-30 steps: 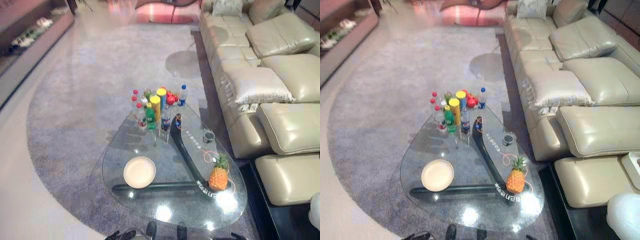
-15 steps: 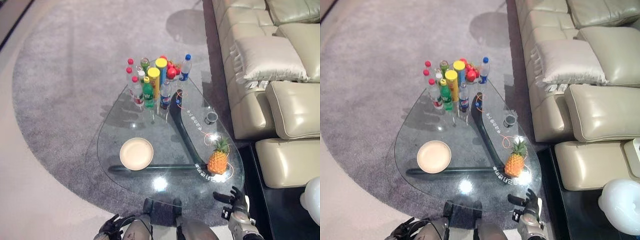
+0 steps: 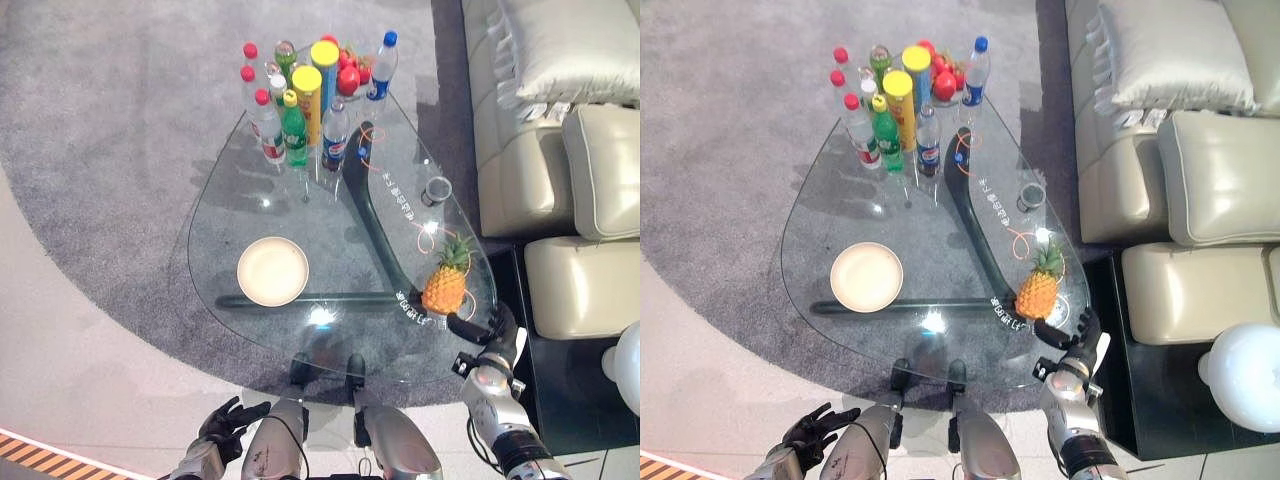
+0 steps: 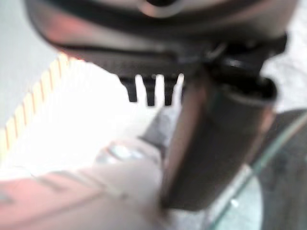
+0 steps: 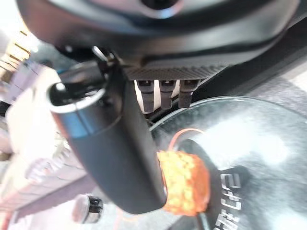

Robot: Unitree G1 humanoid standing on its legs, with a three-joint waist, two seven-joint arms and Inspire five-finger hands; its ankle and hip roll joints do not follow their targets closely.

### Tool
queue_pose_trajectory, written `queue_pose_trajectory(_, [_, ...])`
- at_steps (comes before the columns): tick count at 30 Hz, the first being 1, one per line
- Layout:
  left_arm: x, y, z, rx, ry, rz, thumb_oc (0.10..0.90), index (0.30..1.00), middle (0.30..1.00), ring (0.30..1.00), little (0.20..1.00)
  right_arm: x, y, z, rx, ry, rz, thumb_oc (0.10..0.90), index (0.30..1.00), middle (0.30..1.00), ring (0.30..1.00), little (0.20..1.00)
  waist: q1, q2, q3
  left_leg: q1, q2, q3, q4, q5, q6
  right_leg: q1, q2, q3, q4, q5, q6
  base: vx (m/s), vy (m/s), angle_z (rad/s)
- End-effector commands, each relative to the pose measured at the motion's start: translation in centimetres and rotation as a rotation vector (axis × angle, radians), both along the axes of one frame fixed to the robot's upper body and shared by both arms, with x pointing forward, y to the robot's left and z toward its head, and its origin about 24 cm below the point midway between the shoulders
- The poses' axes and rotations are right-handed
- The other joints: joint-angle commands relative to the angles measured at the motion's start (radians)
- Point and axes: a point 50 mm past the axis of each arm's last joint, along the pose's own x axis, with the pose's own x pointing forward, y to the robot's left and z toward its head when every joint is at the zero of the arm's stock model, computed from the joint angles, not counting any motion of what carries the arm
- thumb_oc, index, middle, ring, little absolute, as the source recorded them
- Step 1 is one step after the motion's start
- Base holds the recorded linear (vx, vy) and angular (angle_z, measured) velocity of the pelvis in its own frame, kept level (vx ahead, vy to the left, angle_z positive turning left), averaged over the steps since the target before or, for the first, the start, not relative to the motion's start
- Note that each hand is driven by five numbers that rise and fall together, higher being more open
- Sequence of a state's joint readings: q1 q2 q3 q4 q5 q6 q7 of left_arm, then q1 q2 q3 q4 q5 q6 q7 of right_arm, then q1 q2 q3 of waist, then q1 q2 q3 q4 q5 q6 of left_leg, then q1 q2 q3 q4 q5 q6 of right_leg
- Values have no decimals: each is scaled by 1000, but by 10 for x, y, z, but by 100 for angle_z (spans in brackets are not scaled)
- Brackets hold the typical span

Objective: Pick up the fruit to the plate

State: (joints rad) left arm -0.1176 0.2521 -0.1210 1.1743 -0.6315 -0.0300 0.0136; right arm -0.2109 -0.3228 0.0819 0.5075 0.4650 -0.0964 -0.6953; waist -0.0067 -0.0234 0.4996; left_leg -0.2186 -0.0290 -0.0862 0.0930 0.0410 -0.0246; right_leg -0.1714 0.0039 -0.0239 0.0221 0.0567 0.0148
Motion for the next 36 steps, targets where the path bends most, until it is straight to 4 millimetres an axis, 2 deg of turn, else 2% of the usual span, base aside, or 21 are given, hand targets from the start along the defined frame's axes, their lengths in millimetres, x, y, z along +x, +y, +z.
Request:
queue_pose_trajectory(1, [-31, 2, -10, 8, 76, 24, 800, 900, 900, 900, 900, 5, -24, 56, -122, -238, -109, 800, 900, 900, 900, 900, -12, -18, -40, -89, -39, 42, 156, -74, 50, -86, -20, -1, 130, -27, -9, -42, 54, -1])
queue_pose_trajectory(6, [-17, -4, -7, -7, 38, 14, 800, 900, 900, 900, 900, 25, -18, 94, -141, -353, -104, 800, 900, 900, 900, 900, -11, -8, -1, -142, -48, 53, 193, -75, 48, -134, -21, 7, 147, -23, -14, -47, 50, -4])
queue_pose_trajectory(9, [-11, -8, -5, -13, 24, 6, 800, 900, 900, 900, 900, 33, -12, 110, -136, -389, -104, 800, 900, 900, 900, 900, -10, -3, 17, -168, -50, 58, 213, -76, 47, -160, -22, 9, 160, -21, -16, -30, 35, -3])
queue_pose_trajectory(18, [-3, -18, -3, -39, -5, -9, 800, 900, 900, 900, 900, 50, -3, 135, -152, -416, -142, 800, 900, 900, 900, 900, -2, 19, 20, -258, -55, 68, 249, -71, 48, -260, -20, 11, 204, -26, -26, 5, 46, 1])
queue_pose_trajectory(26, [4, -25, -1, -51, -22, -24, 800, 900, 900, 900, 900, 60, -4, 148, -137, -414, -198, 800, 900, 900, 900, 900, 6, 34, 20, -319, -59, 69, 262, -64, 49, -331, -20, 10, 232, -27, -27, 1, 36, 1])
queue_pose_trajectory(32, [7, -30, 0, -60, -27, -35, 800, 900, 900, 900, 900, 64, -5, 147, -136, -360, -243, 800, 900, 900, 900, 900, 11, 41, 20, -340, -64, 68, 270, -64, 51, -356, -23, 10, 240, -25, -28, 5, 26, 0])
queue_pose_trajectory(36, [8, -32, 1, -67, -34, -39, 800, 900, 900, 900, 900, 67, -2, 143, -129, -317, -214, 800, 900, 900, 900, 900, 15, 44, 20, -351, -68, 65, 269, -60, 52, -367, -24, 11, 241, -22, -28, -3, 42, 0])
